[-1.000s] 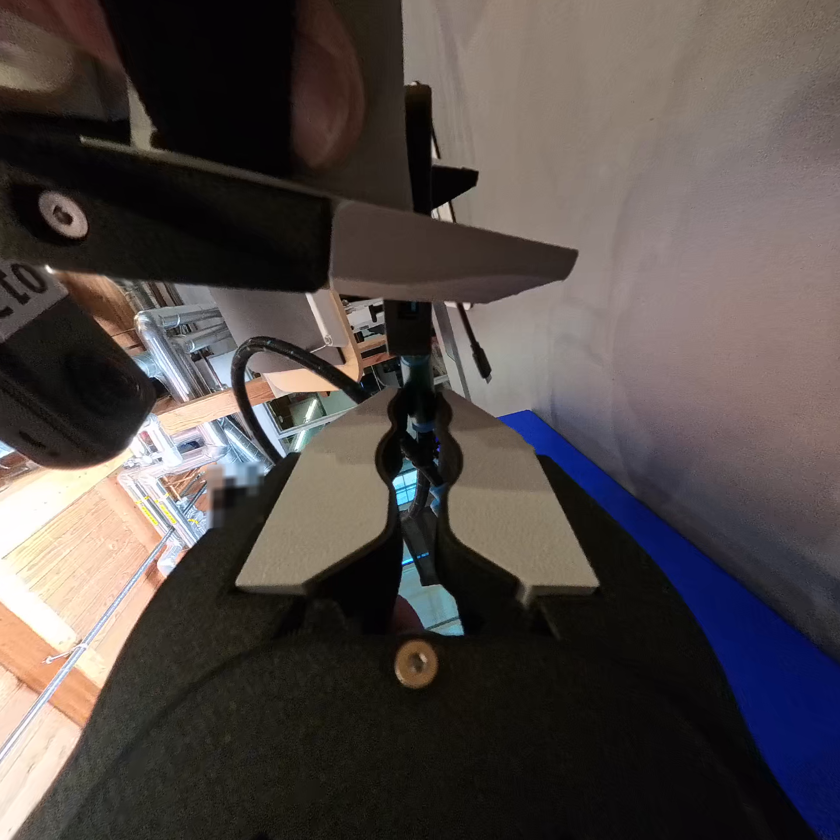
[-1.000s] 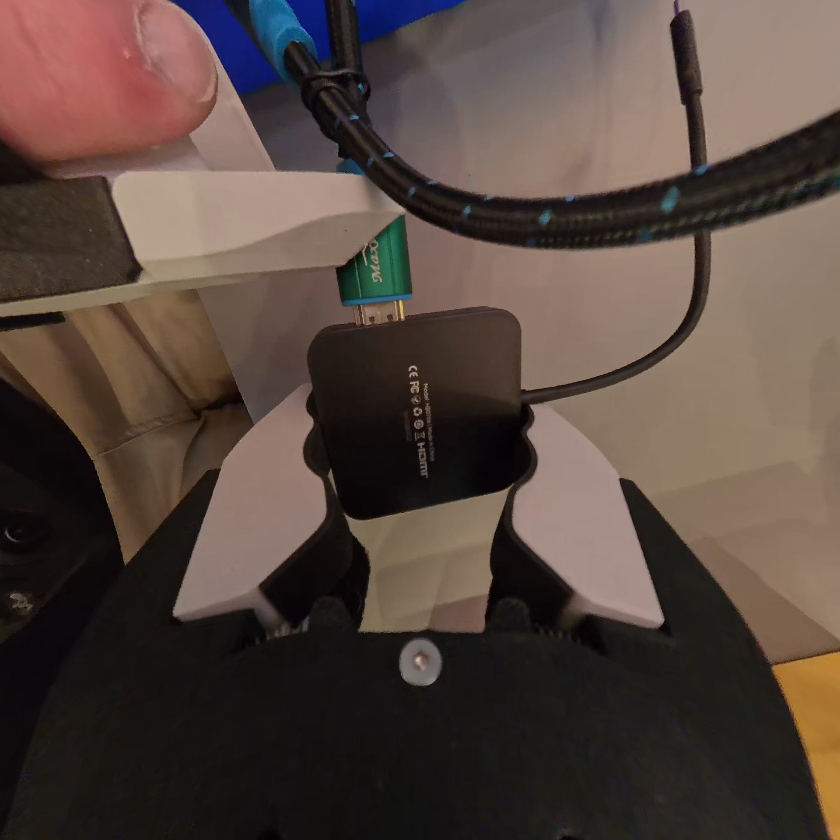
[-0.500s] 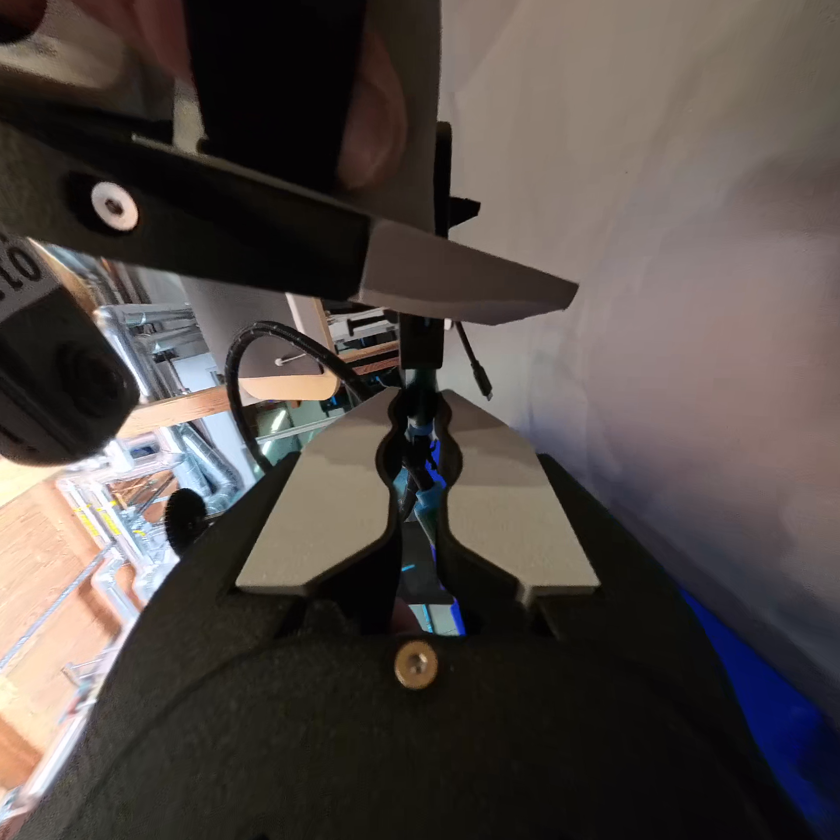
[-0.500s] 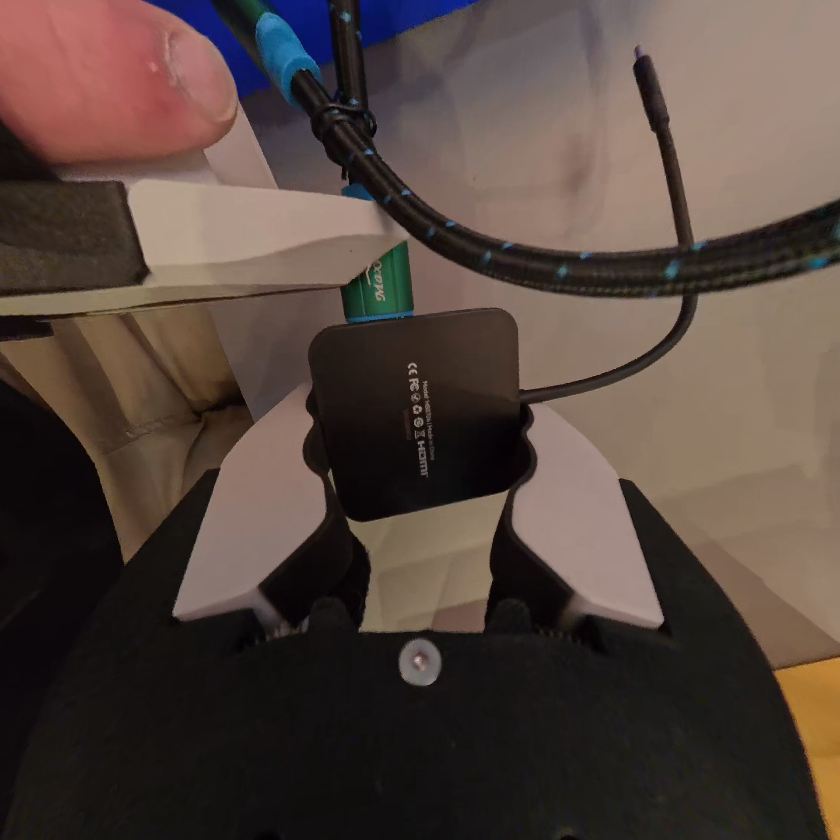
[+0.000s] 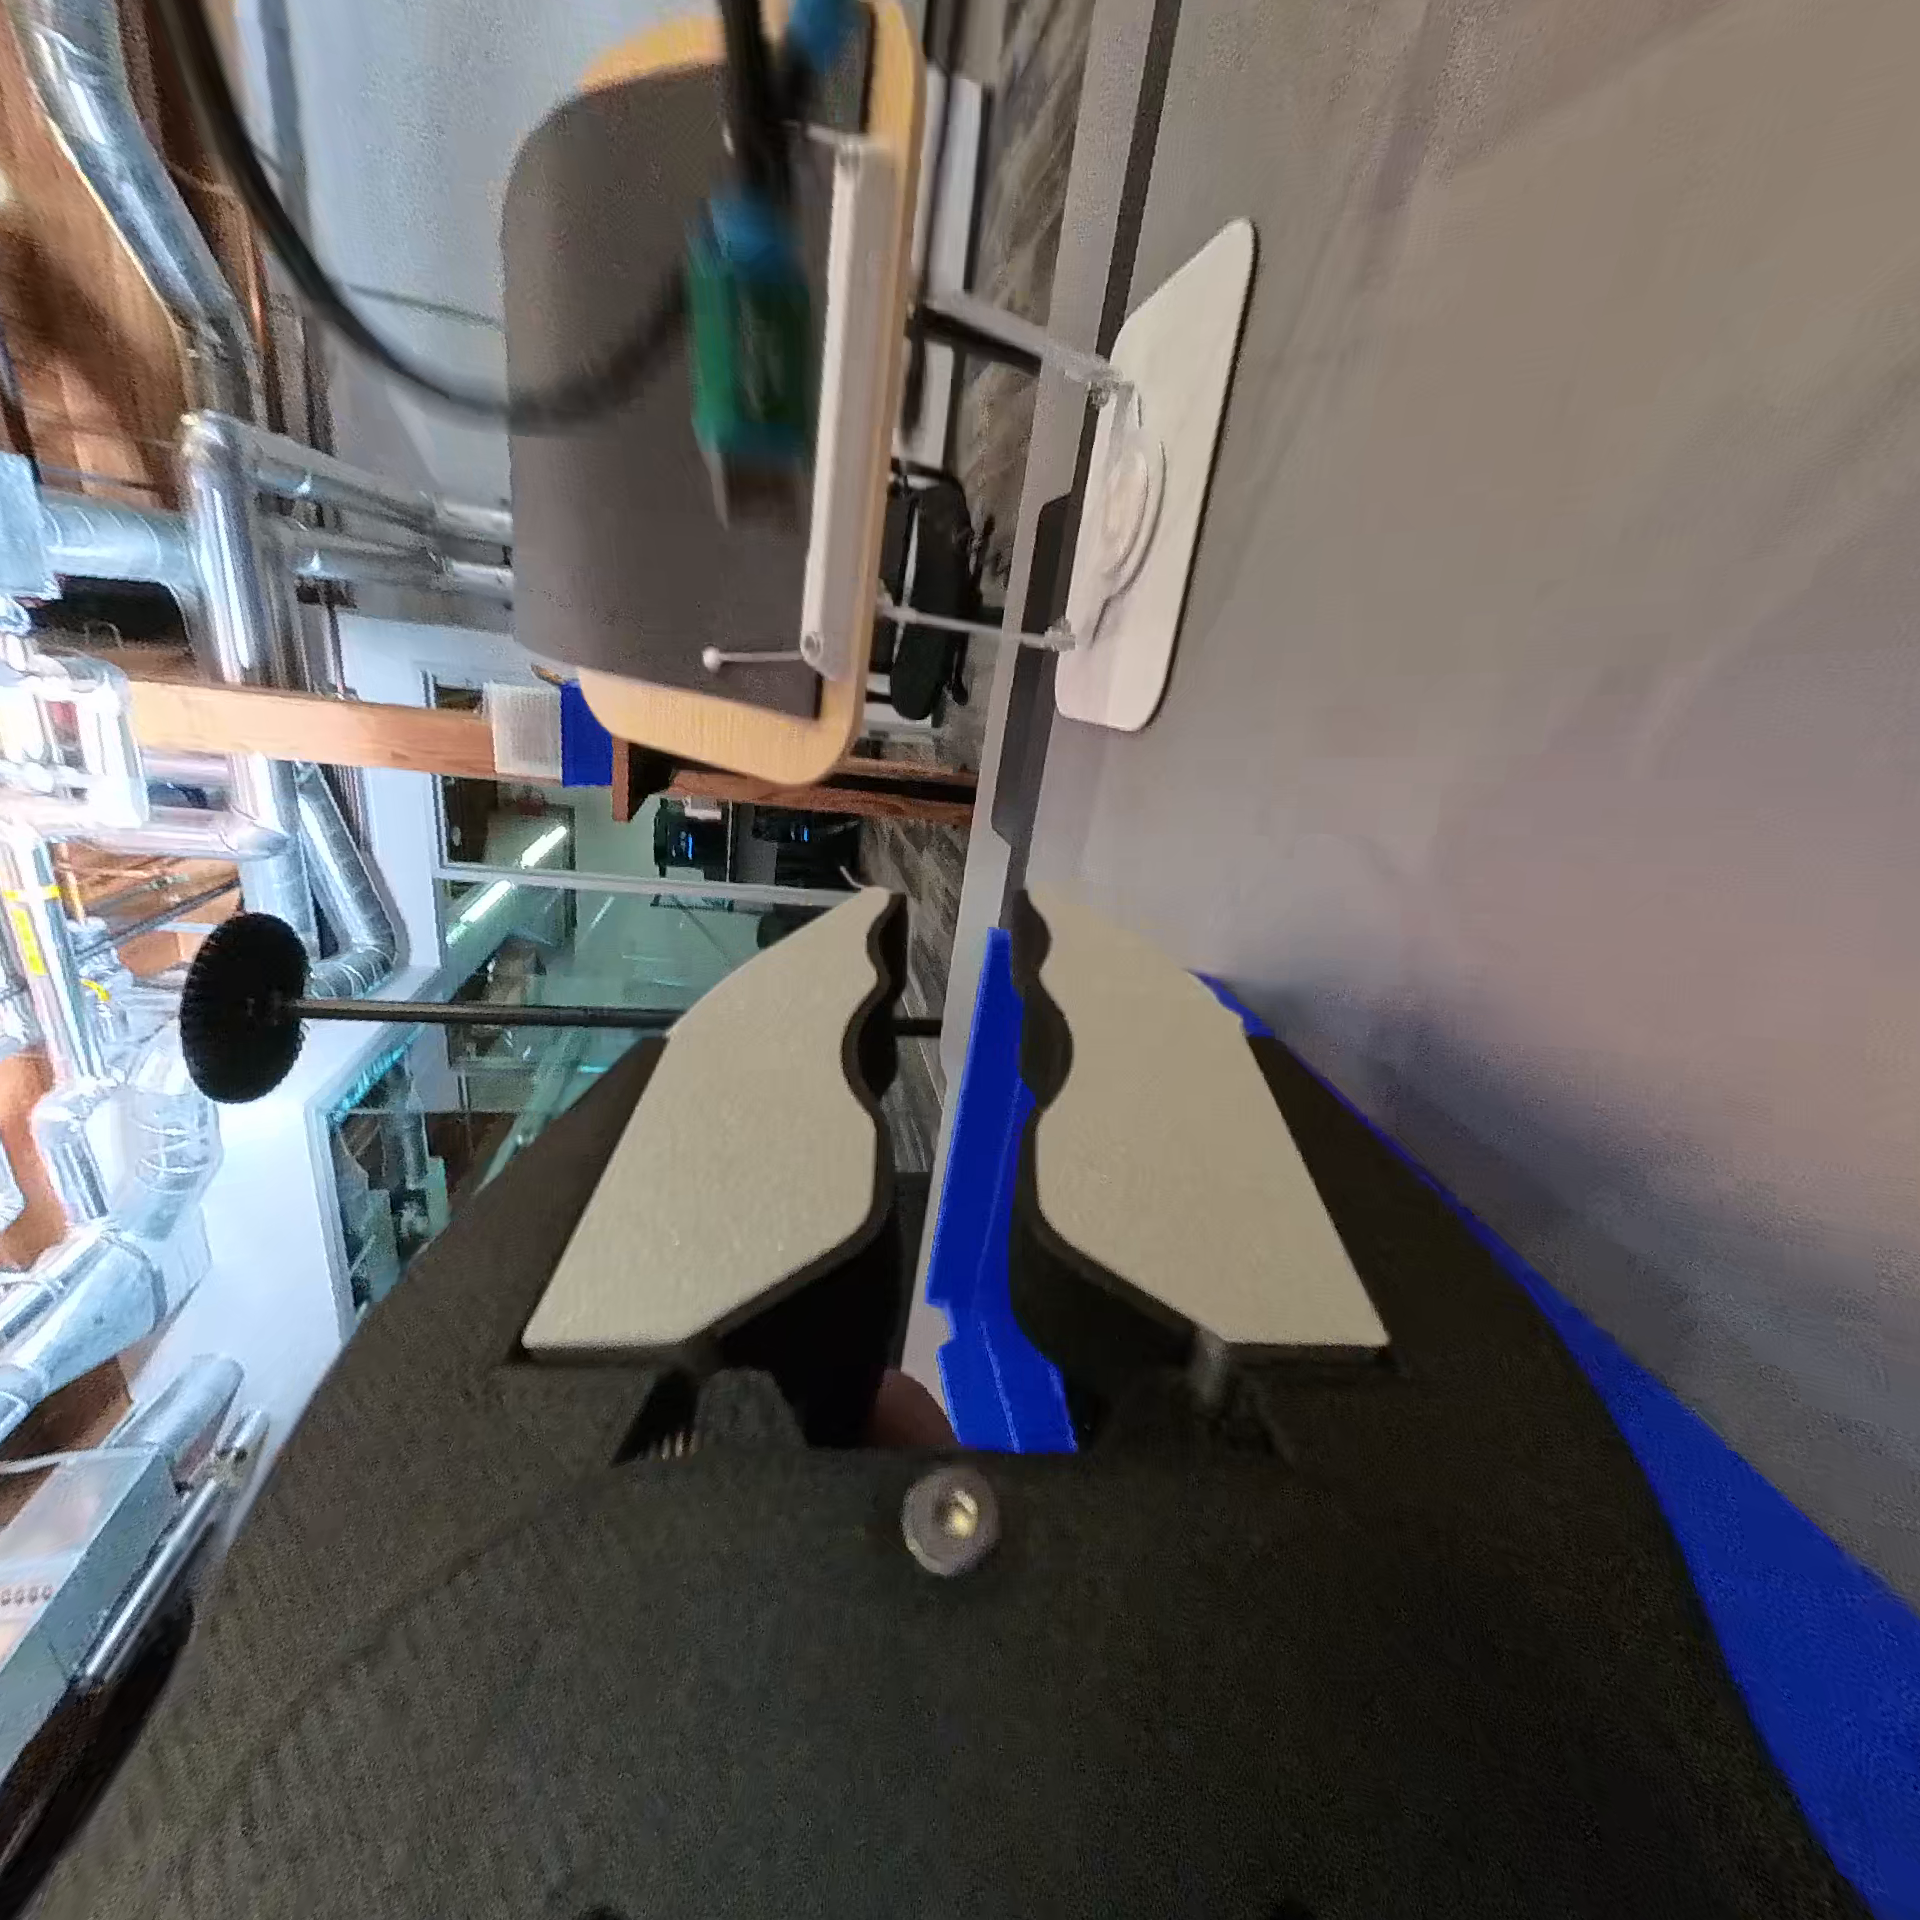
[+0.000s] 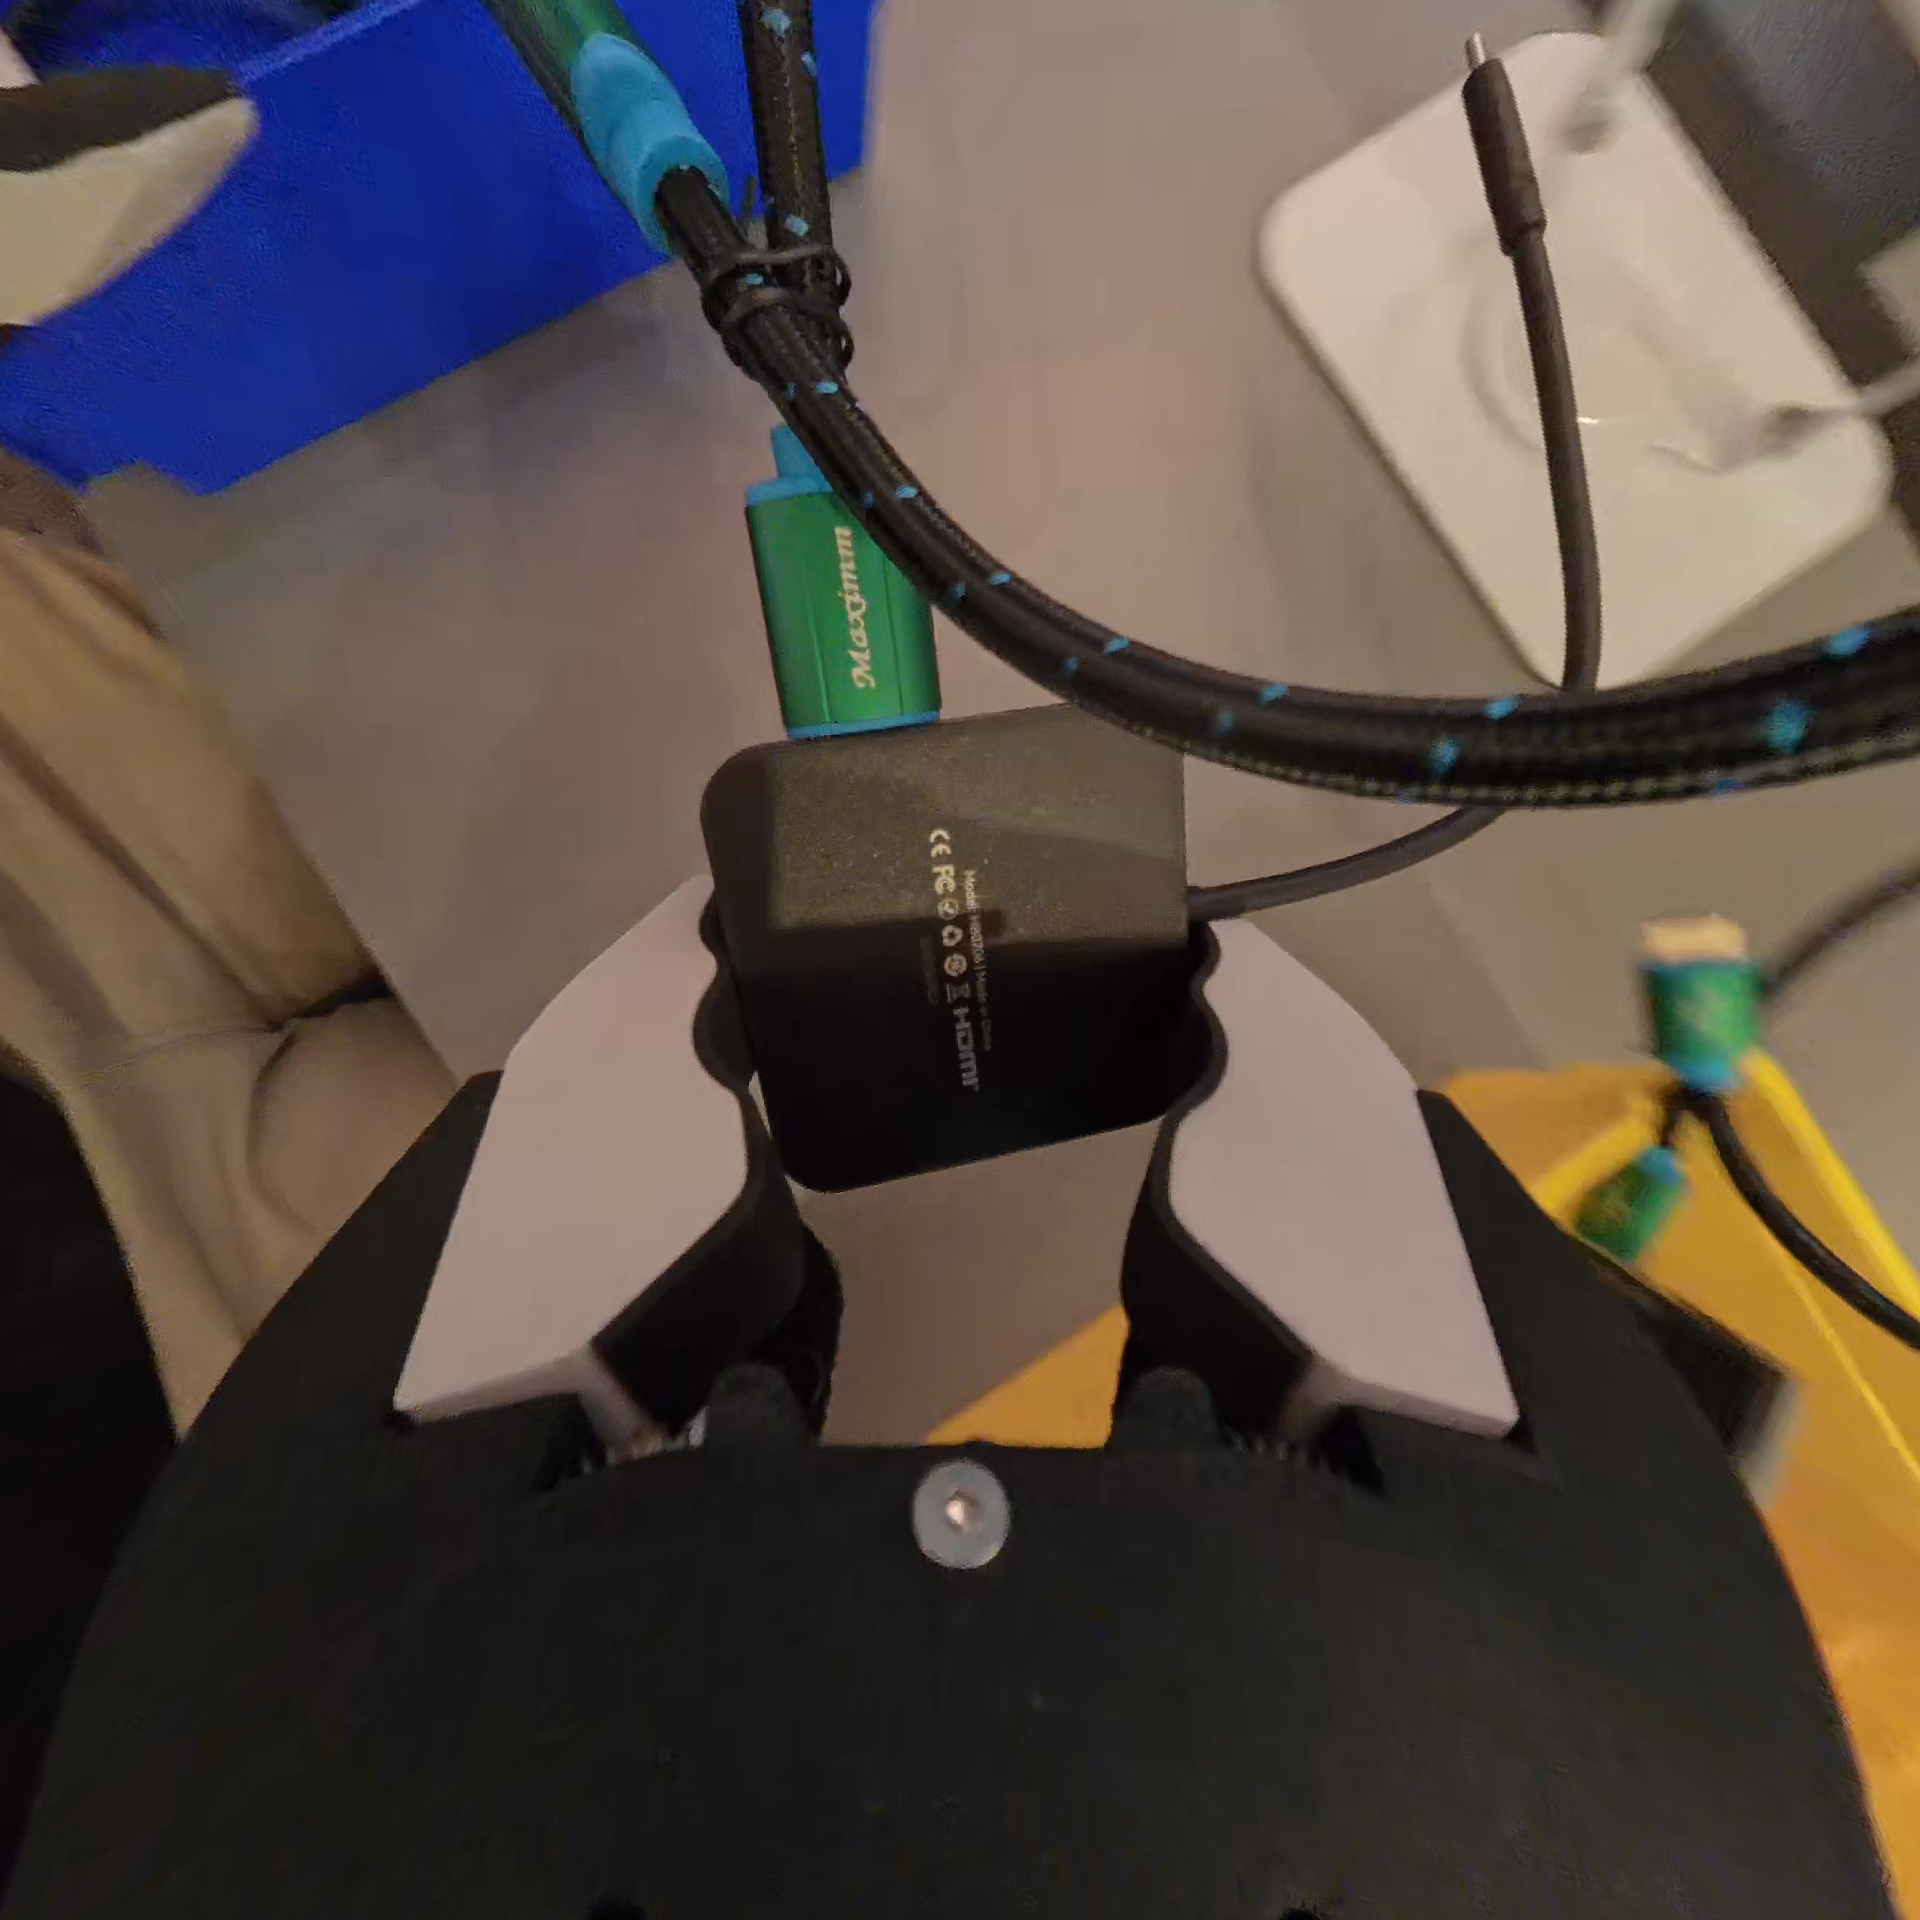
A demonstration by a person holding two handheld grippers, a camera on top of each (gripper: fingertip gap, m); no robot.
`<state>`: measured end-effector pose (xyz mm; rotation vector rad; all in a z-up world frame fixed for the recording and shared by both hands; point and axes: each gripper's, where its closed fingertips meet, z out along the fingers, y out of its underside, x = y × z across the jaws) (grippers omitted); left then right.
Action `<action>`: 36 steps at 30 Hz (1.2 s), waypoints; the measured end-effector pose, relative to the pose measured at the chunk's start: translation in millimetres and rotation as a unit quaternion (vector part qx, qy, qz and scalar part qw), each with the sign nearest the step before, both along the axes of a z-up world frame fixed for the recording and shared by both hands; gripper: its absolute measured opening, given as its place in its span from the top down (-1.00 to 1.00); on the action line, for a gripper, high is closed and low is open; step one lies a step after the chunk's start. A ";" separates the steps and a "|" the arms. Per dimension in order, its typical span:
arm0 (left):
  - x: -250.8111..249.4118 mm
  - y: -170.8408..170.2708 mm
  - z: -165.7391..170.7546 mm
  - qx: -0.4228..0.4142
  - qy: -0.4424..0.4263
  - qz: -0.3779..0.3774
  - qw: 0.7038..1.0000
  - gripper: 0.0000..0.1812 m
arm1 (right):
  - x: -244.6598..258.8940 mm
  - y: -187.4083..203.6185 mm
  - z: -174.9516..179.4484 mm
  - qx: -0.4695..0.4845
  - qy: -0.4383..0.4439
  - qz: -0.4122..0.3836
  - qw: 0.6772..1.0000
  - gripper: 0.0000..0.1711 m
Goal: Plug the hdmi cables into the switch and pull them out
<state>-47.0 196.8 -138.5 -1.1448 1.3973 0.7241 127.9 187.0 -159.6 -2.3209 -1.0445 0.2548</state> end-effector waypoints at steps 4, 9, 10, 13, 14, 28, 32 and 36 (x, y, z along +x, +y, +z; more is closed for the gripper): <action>-19.0 12.8 -2.8 -0.012 -0.004 0.026 1.000 0.81 | 72.3 15.0 25.0 0.033 0.009 -0.090 0.995 0.09; -29.1 20.3 -7.4 -0.033 -0.013 0.038 0.999 0.81 | 168.7 21.9 16.6 0.032 0.020 -0.210 0.977 0.09; -29.4 20.8 -8.8 -0.035 -0.011 0.039 0.999 0.81 | 184.3 21.3 10.1 0.024 0.021 -0.229 0.973 0.09; -28.8 21.7 -18.0 -0.047 0.003 0.039 0.998 0.81 | 219.3 14.6 -18.6 -0.022 0.014 -0.272 0.962 0.09; -28.8 22.1 -19.9 -0.046 0.008 0.040 0.998 0.81 | 227.2 12.2 -28.8 -0.038 0.008 -0.281 0.959 0.09; -38.6 28.3 -32.0 -0.079 0.018 0.061 0.995 0.78 | 256.6 -1.4 -62.1 -0.119 0.007 -0.315 0.942 -0.12; -42.6 30.3 -29.4 -0.079 0.016 0.066 0.995 0.77 | 263.8 -14.4 -48.3 -0.116 -0.010 -0.308 0.944 -0.03; -45.3 31.0 -28.8 -0.083 0.014 0.070 0.994 0.78 | 251.9 -15.1 -52.8 -0.118 -0.034 -0.267 0.956 0.20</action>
